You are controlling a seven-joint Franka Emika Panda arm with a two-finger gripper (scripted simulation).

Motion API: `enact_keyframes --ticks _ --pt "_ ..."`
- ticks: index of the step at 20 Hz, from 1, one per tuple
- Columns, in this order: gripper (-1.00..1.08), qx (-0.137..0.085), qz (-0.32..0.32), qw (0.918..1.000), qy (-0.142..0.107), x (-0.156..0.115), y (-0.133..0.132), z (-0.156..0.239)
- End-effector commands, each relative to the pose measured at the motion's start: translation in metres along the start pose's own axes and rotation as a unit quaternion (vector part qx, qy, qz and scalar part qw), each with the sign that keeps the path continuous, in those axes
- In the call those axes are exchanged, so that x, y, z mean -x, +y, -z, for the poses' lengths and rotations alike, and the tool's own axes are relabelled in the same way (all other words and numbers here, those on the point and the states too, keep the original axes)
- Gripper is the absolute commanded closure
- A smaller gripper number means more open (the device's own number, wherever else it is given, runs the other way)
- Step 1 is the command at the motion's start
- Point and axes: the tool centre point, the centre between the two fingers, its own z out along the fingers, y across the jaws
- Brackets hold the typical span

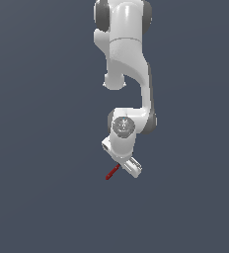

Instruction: Pick up the object and move it to a goal position.

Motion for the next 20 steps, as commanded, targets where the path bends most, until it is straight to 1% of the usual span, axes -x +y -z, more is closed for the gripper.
enact_keyframes --ticks 1,5,10,15,20 --pt "1.08 0.000 0.000 1.0000 0.000 -0.021 0.007 0.004" --pt "1.08 0.000 0.001 1.0000 0.000 -0.054 0.017 0.009" --pt "1.08 0.000 0.001 1.0000 0.000 -0.081 0.025 0.014" --pt "1.08 0.000 0.001 1.0000 0.000 -0.094 0.028 0.016" --pt "1.08 0.000 0.001 1.0000 0.000 -0.098 0.028 0.016"
